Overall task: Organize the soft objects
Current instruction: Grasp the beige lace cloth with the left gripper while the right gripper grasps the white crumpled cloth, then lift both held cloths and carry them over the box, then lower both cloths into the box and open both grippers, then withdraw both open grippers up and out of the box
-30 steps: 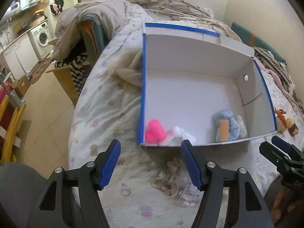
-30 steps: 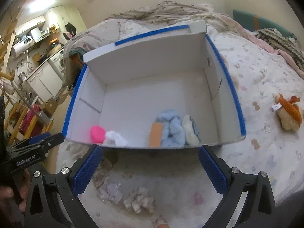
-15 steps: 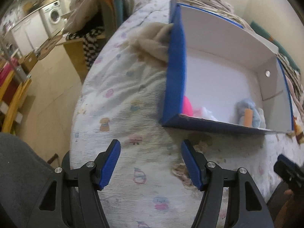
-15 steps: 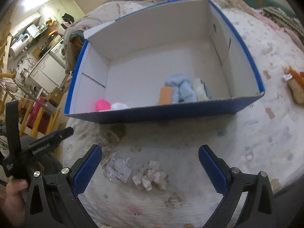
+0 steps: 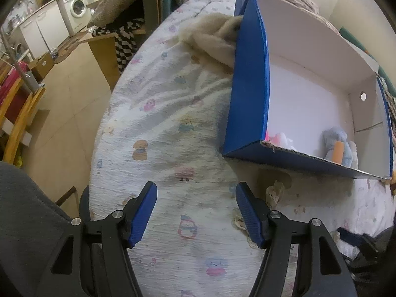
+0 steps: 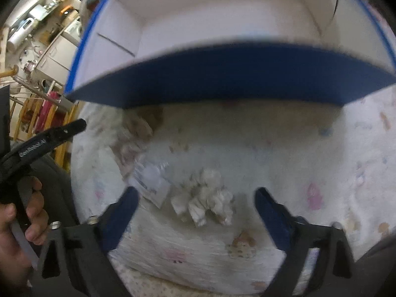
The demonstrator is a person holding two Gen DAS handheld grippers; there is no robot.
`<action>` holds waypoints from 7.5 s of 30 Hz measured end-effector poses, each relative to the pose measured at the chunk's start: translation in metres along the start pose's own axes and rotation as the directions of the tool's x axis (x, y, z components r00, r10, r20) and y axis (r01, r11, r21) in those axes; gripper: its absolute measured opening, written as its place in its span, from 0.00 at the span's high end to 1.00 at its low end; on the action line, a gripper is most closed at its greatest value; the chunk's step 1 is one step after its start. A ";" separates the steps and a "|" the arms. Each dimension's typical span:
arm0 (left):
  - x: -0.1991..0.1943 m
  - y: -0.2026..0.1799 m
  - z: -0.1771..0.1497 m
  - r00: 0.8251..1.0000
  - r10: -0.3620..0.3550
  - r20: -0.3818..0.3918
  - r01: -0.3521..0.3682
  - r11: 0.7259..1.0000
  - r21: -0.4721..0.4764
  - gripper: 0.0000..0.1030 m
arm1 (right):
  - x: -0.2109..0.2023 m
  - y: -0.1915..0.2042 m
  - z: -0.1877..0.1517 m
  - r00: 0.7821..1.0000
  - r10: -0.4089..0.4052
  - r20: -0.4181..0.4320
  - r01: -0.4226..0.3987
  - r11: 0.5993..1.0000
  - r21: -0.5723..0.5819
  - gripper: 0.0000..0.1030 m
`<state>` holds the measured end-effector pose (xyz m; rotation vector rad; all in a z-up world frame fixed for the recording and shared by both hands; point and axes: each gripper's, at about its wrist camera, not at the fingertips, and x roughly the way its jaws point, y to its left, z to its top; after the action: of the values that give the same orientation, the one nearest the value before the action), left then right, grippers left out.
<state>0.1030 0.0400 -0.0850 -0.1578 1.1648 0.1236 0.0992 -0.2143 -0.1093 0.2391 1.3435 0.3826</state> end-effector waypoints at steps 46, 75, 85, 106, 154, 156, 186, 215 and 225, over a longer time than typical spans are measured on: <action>0.054 -0.034 -0.004 0.989 0.016 -0.149 0.016 0.978 0.210 0.92 | -0.011 -0.016 0.009 0.995 -0.010 0.098 0.004 0.998 0.060 0.83; -0.051 -0.016 -0.026 0.987 0.038 0.158 -0.053 0.994 0.095 0.92 | -0.070 0.012 -0.016 0.944 0.013 0.330 0.004 0.999 -0.049 0.83; -0.098 -0.021 -0.020 0.924 0.007 0.382 -0.047 0.994 0.097 0.92 | -0.127 0.019 -0.025 0.809 0.099 0.579 -0.031 0.992 -0.126 0.83; -0.073 -0.061 0.058 0.950 -0.003 0.312 -0.041 0.990 0.135 0.92 | -0.117 -0.024 0.044 0.797 0.059 0.601 -0.032 0.998 -0.055 0.83; 0.015 -0.113 0.099 0.978 0.081 0.192 -0.122 0.969 0.215 0.90 | -0.049 -0.030 0.098 0.921 -0.034 0.387 0.056 0.997 -0.046 0.81; 0.015 -0.114 0.098 0.979 0.078 0.188 -0.120 0.966 0.227 0.89 | -0.052 -0.032 0.098 0.919 -0.022 0.394 0.040 0.998 -0.037 0.79; -0.033 -0.116 0.086 0.946 0.062 0.319 -0.135 0.968 0.213 0.39 | -0.101 -0.030 0.082 0.800 0.003 0.600 0.003 1.000 -0.009 0.00; -0.075 -0.051 -0.006 0.940 -0.049 0.337 -0.031 0.974 0.226 0.39 | -0.105 0.006 0.002 0.852 -0.077 0.518 0.127 0.990 -0.062 0.00; -0.058 -0.024 -0.007 0.961 0.016 0.276 -0.056 0.989 0.136 0.38 | -0.064 0.002 -0.012 0.951 -0.036 0.306 0.038 0.999 0.001 0.00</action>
<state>0.0783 0.0144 -0.0331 0.0080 0.8960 0.0903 0.0757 -0.2391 -0.0541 0.2574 1.0393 0.3034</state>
